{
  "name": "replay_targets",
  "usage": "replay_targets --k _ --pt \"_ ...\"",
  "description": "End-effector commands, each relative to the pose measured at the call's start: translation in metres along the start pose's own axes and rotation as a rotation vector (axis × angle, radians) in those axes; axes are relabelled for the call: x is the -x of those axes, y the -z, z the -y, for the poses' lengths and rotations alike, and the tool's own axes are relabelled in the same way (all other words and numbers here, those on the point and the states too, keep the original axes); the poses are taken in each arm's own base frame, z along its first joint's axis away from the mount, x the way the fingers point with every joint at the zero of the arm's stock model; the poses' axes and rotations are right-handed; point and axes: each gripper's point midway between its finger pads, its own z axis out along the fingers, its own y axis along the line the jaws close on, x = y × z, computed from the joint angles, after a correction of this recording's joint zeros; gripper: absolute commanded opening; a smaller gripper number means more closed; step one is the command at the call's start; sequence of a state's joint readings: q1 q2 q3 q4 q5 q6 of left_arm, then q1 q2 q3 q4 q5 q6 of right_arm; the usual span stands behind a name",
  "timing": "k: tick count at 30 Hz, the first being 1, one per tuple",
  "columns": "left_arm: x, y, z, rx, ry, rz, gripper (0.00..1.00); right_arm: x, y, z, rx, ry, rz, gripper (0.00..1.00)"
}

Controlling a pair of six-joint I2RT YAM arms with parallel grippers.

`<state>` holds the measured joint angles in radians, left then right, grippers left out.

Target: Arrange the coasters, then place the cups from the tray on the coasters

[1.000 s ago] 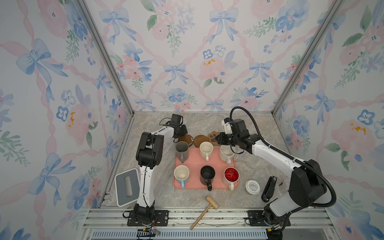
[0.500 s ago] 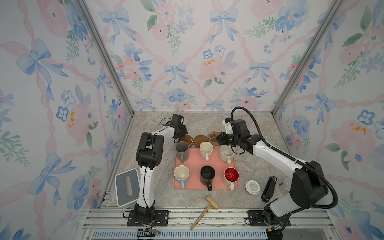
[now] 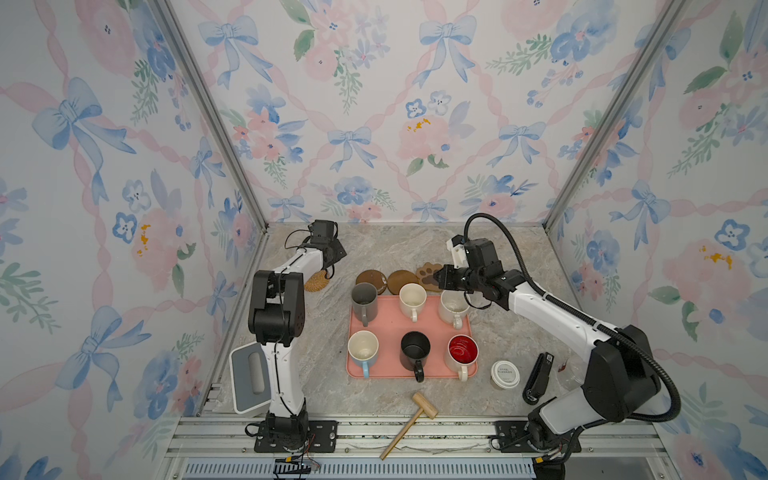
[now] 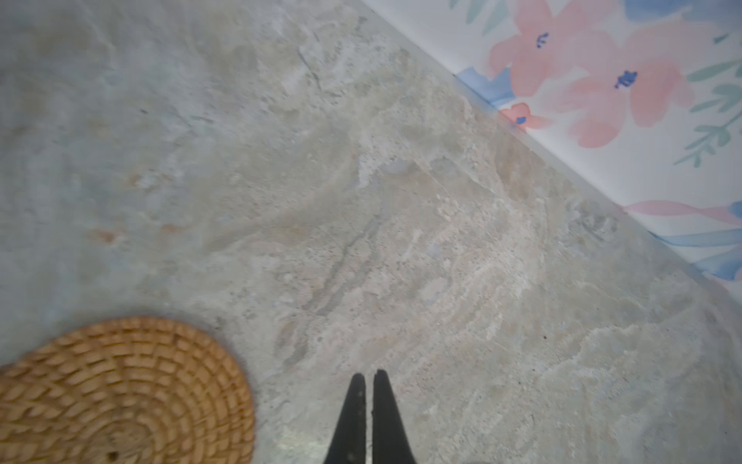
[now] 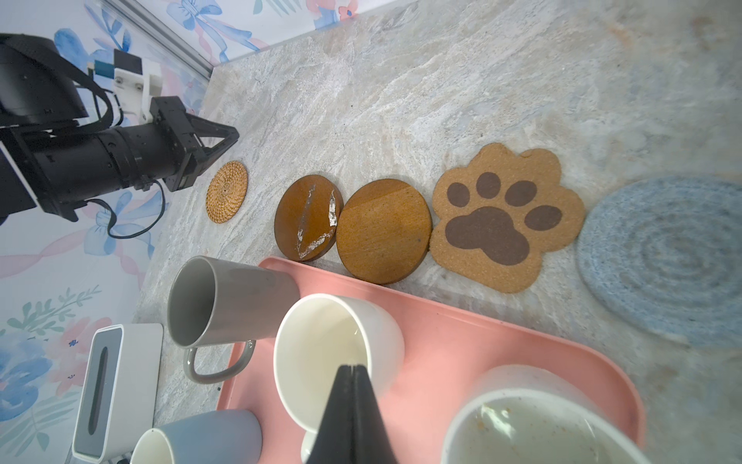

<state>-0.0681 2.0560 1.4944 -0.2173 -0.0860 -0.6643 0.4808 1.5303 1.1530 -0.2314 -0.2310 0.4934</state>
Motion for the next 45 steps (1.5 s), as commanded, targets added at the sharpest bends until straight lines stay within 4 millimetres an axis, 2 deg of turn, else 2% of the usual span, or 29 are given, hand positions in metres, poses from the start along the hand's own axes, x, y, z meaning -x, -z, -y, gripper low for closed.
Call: replay_targets --k 1,3,9,17,25,33,45 --pt "-0.002 0.007 -0.034 0.106 0.037 0.014 0.0 0.001 0.009 0.005 -0.002 -0.003 0.012 0.0" --pt "-0.005 0.006 -0.049 0.136 0.057 0.001 0.0 0.001 0.01 0.008 -0.006 -0.011 0.013 0.0" --pt "-0.014 0.003 -0.072 0.211 0.074 -0.005 0.0 0.001 0.01 0.01 -0.008 -0.015 0.015 0.0" --pt "-0.033 -0.002 -0.093 0.278 0.091 -0.048 0.0 0.002 0.01 0.013 -0.012 -0.016 0.015 0.0" --pt "-0.066 -0.01 -0.111 0.32 0.085 -0.121 0.0 0.001 0.008 0.015 -0.009 -0.024 0.009 0.0" --pt "-0.102 -0.014 -0.108 0.262 0.096 -0.236 0.0 0.002 0.007 0.018 -0.01 -0.032 0.009 0.0" --pt "-0.118 -0.003 -0.083 0.201 0.021 -0.264 0.0 0.001 0.006 0.02 -0.007 -0.039 0.01 0.0"
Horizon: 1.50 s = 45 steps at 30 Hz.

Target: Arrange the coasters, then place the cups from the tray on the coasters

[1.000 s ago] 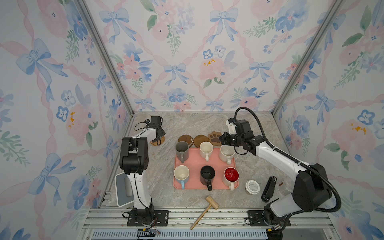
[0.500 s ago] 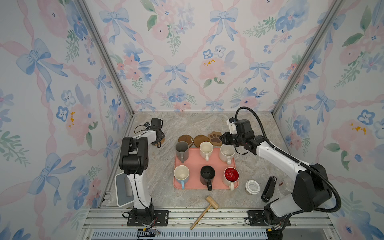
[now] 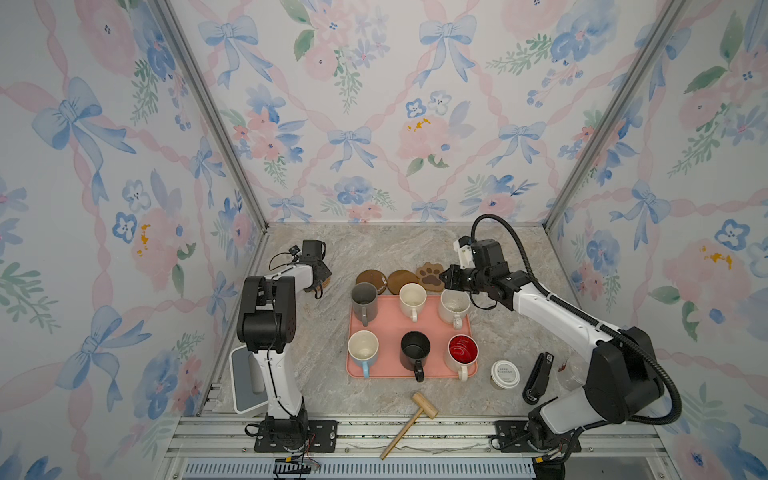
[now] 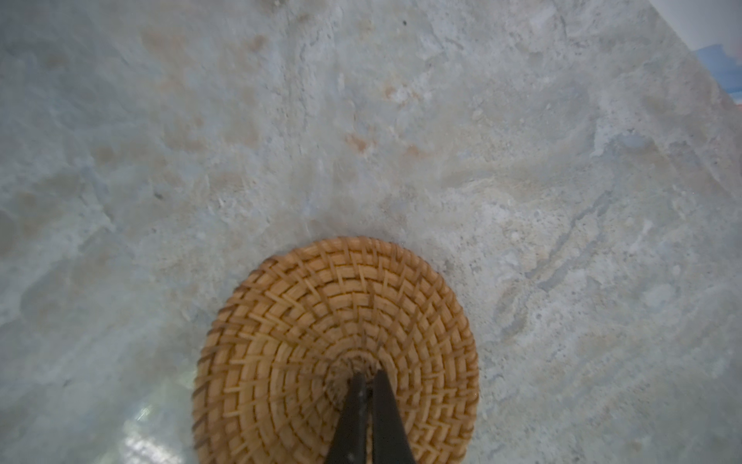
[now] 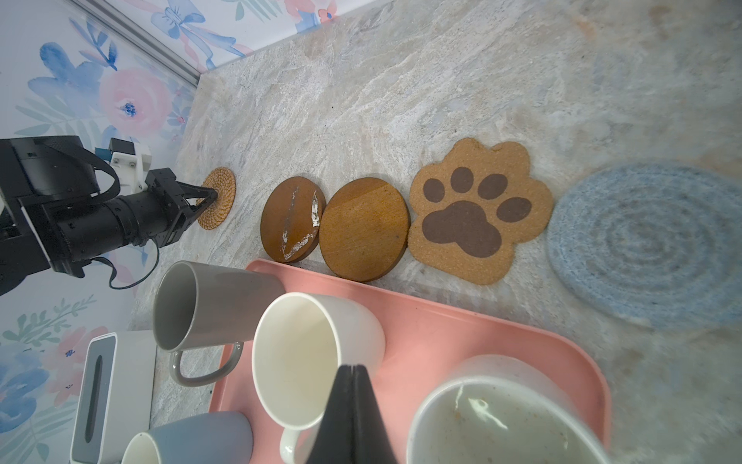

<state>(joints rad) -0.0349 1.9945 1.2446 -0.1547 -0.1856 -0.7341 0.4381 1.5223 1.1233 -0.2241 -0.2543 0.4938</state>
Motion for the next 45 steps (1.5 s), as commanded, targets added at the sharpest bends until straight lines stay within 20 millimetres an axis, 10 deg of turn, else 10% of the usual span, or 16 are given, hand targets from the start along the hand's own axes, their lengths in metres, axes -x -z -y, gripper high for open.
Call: replay_targets --k 1,45 --pt "-0.073 -0.003 -0.013 0.035 -0.083 -0.23 0.0 0.002 0.004 0.002 0.006 -0.007 0.013 0.0" --pt "-0.11 0.017 0.038 -0.06 -0.146 -0.267 0.0 0.001 -0.001 0.006 0.013 -0.026 0.007 0.0"
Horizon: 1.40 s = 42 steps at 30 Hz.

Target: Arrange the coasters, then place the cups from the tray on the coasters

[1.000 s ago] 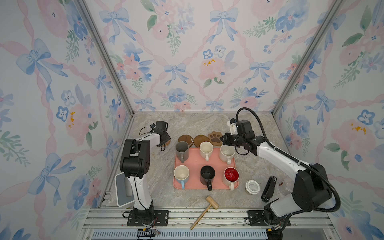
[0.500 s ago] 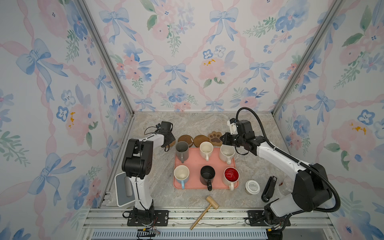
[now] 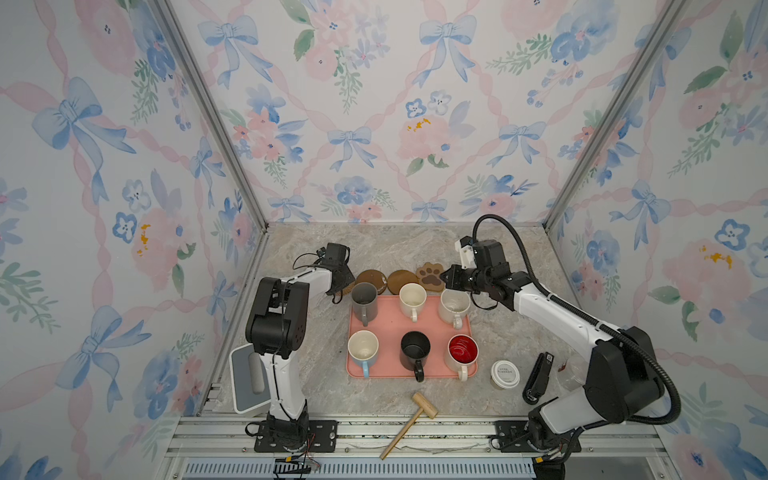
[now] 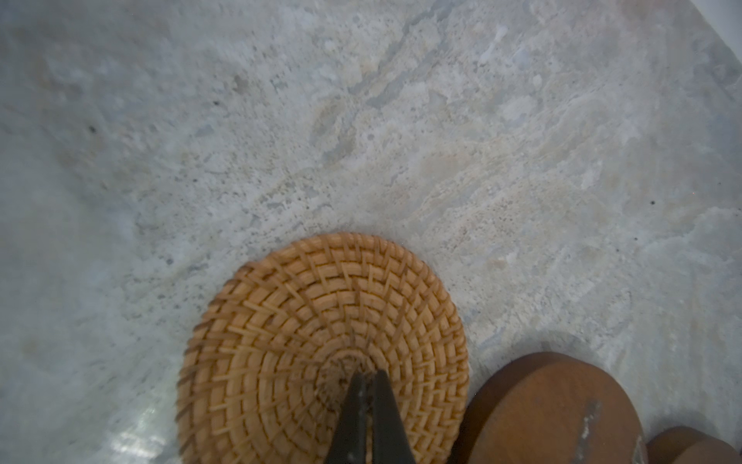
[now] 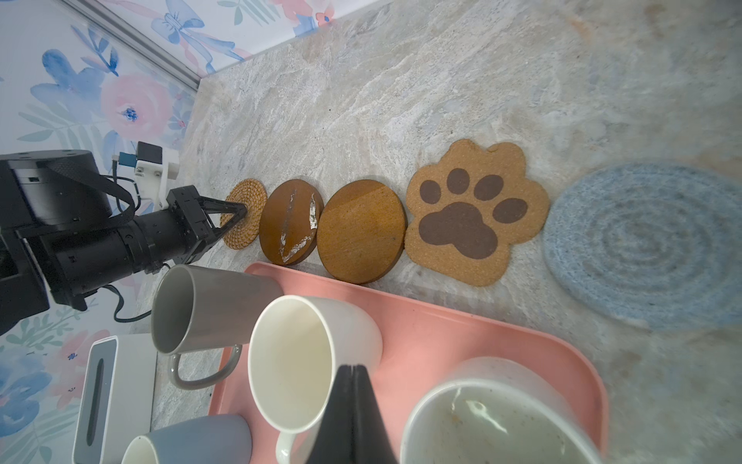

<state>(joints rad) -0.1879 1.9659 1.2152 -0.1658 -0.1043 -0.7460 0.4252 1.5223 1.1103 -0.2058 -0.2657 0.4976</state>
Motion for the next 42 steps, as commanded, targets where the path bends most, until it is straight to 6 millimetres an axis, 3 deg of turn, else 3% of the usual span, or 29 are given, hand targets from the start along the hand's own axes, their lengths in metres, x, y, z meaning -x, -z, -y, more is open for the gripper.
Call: replay_targets --k 1,20,29,34,42 --pt "-0.051 -0.007 -0.017 0.064 -0.015 -0.172 0.0 0.0 0.0 0.002 0.008 -0.015 0.002 0.0" --pt "-0.004 0.014 0.003 0.046 -0.028 -0.032 0.0 0.002 0.004 0.001 -0.002 -0.008 0.006 0.0" --pt "0.04 0.038 0.01 0.049 -0.03 0.096 0.0 0.002 0.003 -0.003 -0.006 0.002 0.002 0.0" --pt "0.063 0.067 0.018 0.022 -0.014 0.175 0.0 0.001 0.004 -0.005 -0.013 0.011 -0.003 0.0" --pt "0.088 0.159 0.043 -0.069 -0.033 0.365 0.0 0.012 0.007 -0.004 -0.053 0.055 -0.005 0.0"
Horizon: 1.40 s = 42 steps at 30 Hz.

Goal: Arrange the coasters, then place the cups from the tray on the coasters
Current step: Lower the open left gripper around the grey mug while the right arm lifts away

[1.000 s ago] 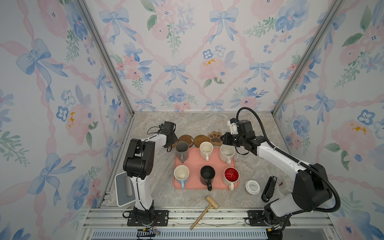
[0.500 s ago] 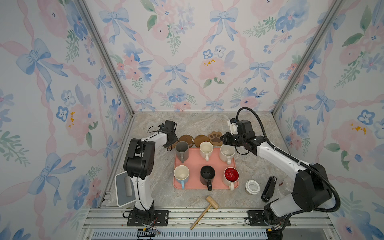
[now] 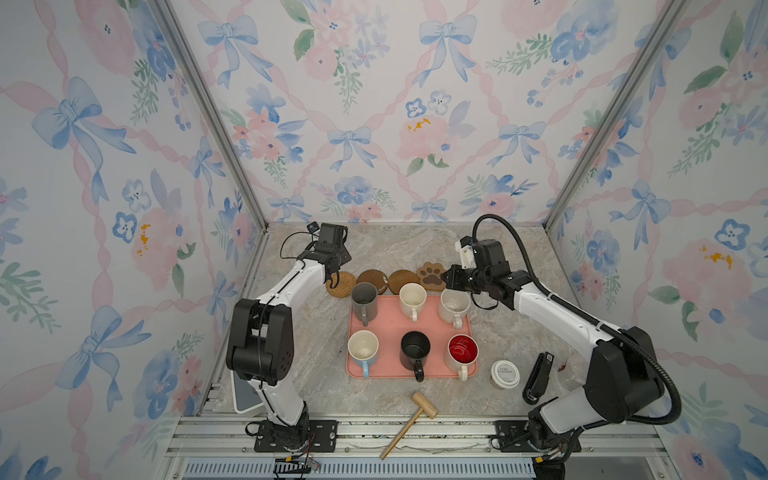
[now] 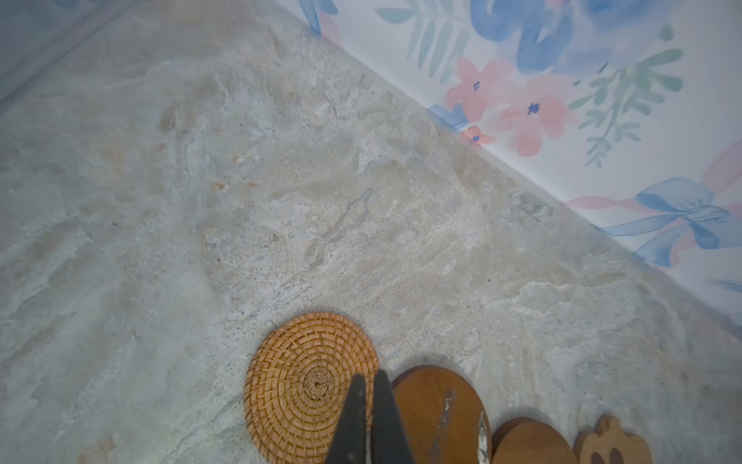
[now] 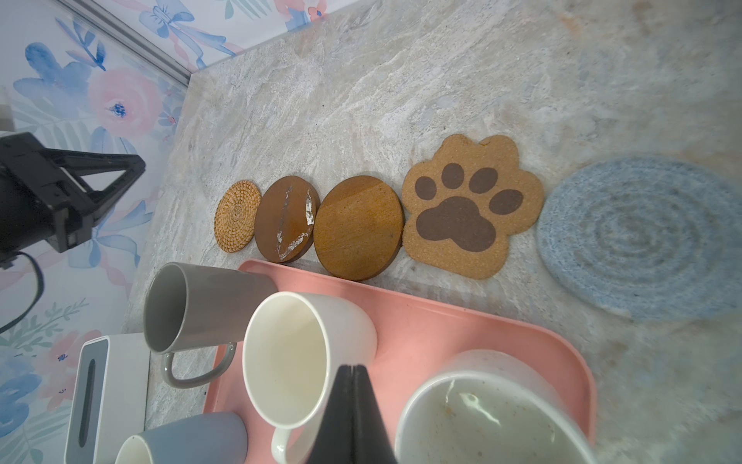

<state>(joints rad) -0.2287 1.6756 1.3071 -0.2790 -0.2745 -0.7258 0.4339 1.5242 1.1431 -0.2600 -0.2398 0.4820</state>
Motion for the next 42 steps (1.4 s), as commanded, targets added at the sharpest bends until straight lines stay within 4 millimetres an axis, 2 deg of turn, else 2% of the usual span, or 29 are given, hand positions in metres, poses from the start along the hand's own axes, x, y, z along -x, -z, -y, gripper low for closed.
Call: replay_targets --k 1,5,7,10,13,17,19,21,22,26,33,42 --pt "0.017 0.039 0.011 -0.036 -0.046 0.082 0.01 0.015 0.004 -0.005 -0.023 0.056 0.007 0.0" --pt "0.007 0.074 0.032 -0.108 -0.132 0.116 0.08 0.04 -0.003 -0.012 0.047 0.06 -0.024 0.01" --pt "-0.005 0.086 0.038 -0.141 -0.154 0.11 0.18 0.053 -0.014 -0.011 0.104 0.023 -0.048 0.01" --pt "-0.024 0.107 0.055 -0.225 -0.199 0.13 0.27 0.076 -0.03 -0.003 0.13 -0.004 -0.075 0.0" --pt "-0.041 0.127 0.065 -0.307 -0.231 0.154 0.43 0.086 -0.052 0.016 0.101 -0.015 -0.124 0.0" --pt "-0.062 0.155 0.074 -0.47 -0.231 0.199 0.48 0.089 -0.088 0.047 0.066 -0.046 -0.178 0.05" --pt "-0.066 0.171 0.079 -0.568 -0.227 0.245 0.5 0.091 -0.103 0.062 0.057 -0.072 -0.189 0.06" --pt "-0.058 0.193 0.084 -0.653 -0.206 0.3 0.51 0.092 -0.115 0.073 0.054 -0.095 -0.197 0.06" --pt "-0.068 0.191 0.078 -0.654 -0.213 0.291 0.51 0.093 -0.121 0.077 0.057 -0.102 -0.199 0.06" --pt "-0.069 0.204 0.077 -0.686 -0.237 0.315 0.51 0.094 -0.14 0.09 0.049 -0.12 -0.217 0.08" --pt "-0.075 0.205 0.074 -0.69 -0.256 0.316 0.51 0.097 -0.17 0.103 0.045 -0.125 -0.239 0.08" --pt "-0.078 0.208 0.074 -0.699 -0.269 0.321 0.51 0.09 -0.192 0.115 0.031 -0.18 -0.264 0.08"
